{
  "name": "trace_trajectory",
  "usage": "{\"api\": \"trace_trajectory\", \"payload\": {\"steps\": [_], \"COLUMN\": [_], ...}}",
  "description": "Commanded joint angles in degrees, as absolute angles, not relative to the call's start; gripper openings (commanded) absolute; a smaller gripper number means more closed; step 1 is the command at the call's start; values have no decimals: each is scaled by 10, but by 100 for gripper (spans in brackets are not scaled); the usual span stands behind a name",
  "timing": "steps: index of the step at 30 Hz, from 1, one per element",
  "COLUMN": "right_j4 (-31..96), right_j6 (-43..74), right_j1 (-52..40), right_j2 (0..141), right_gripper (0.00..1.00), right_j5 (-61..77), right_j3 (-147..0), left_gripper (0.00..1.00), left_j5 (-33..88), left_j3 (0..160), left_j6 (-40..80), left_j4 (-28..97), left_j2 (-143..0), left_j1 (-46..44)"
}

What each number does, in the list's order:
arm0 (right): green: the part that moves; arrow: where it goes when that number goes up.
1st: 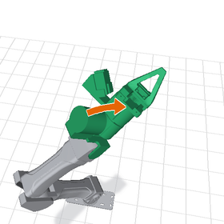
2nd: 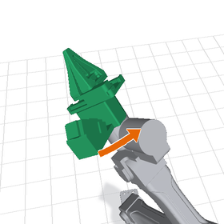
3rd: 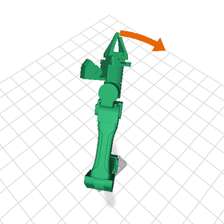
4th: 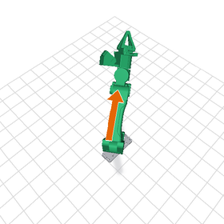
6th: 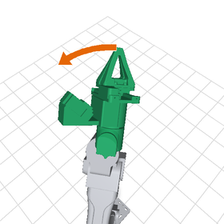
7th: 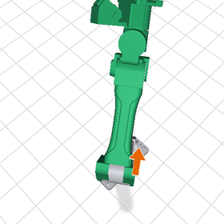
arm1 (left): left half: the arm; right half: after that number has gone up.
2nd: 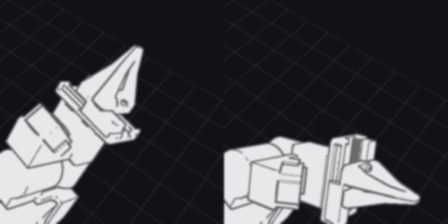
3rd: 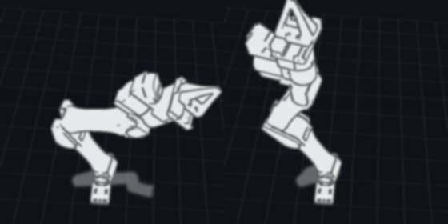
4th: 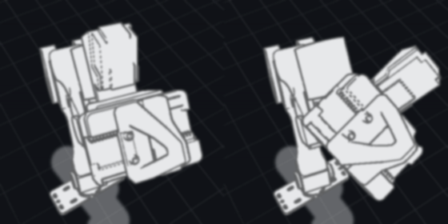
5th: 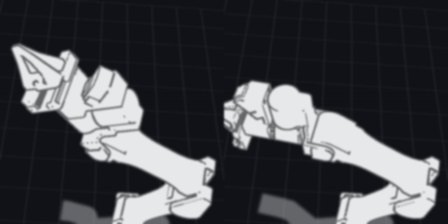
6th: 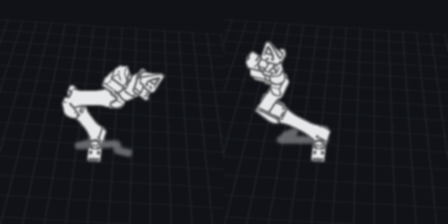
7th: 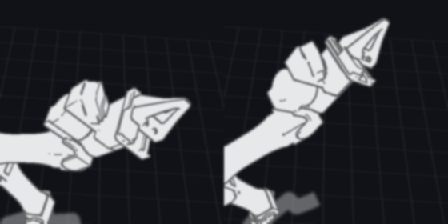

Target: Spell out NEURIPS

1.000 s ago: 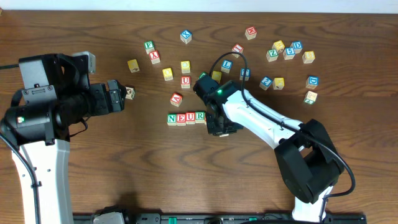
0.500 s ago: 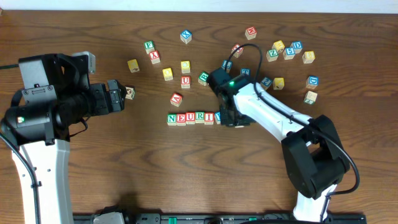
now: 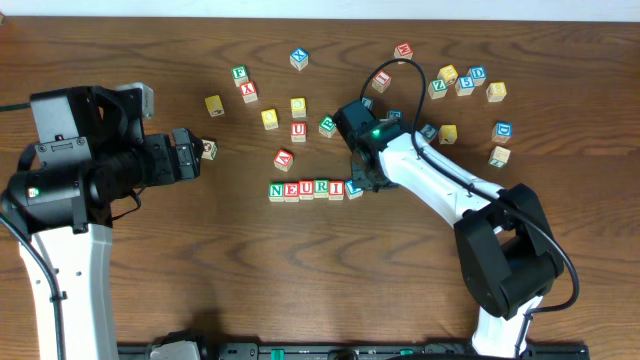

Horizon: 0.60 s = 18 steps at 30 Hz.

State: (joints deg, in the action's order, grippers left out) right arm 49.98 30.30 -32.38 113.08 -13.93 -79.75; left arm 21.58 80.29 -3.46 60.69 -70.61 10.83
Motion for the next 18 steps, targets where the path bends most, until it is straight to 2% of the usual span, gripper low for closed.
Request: {"api": "trace_trajectory", "payload": {"steps": [1,18], "right_j4": [478,433], "right_j6": [295,272], "right_j1": [-323,-323], "right_j2": [1118,1118], "right_gripper": [17,18], "right_j5": [-135,-78], "right_j3": [-767,-756], "left_gripper": [95,95], "left_j5": [220,220], "left_j3": [812,812], "left_j6": [-41,-41], "left_j4": [608,608], "left_j2": [-703,-703], "left_j1": [111,111]}}
